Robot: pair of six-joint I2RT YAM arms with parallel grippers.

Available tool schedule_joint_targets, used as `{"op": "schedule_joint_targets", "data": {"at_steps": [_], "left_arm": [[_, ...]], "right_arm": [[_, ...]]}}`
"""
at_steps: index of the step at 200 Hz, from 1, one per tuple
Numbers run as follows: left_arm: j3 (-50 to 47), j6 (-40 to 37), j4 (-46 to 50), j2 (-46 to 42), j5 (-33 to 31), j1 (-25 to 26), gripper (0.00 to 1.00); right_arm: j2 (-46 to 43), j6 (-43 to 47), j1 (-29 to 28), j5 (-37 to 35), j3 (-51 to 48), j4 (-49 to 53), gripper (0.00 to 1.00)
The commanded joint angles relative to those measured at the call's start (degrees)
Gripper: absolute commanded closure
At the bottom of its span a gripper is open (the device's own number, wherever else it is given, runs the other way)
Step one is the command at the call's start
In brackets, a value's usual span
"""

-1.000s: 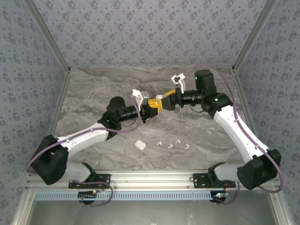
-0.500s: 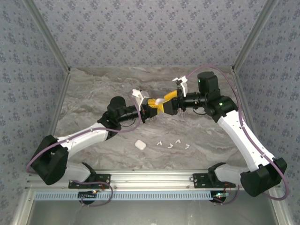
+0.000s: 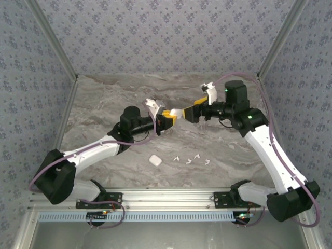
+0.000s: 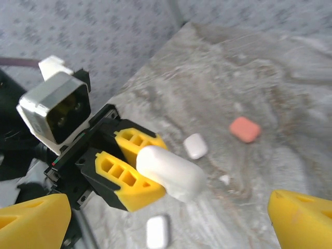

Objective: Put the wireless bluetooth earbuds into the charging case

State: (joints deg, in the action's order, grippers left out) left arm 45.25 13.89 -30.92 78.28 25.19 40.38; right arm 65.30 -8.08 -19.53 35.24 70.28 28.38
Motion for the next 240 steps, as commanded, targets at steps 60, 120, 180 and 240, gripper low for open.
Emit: {"op": "schedule_joint_targets", "data": {"at_steps": [60,120,180,240], "left_arm": [[13.37,12.56,14.0,18.96,-6.09,-5.73,0.96],[26.26,17.77,20.15,34.57,-4.41,-6.5,0.93],[31.86,20.52,21.36,41.82,-4.75,-6.79,0.85],[32.34,21.84,20.98,43.89,-3.57,-7.89,0.65]], "right_arm": [[-8.31,-13.81,8.94,-7.53,-12.86,-11.99,0.0],[-9.92,-12.99,9.38,-11.46,-13.97,-8.98,0.0],[-10.71,-13.06,9.41,-13.18,-14.56,-8.31,0.0],[-10.58,-13.1,9.65,-12.23,-14.98,-8.05,0.0]]}}
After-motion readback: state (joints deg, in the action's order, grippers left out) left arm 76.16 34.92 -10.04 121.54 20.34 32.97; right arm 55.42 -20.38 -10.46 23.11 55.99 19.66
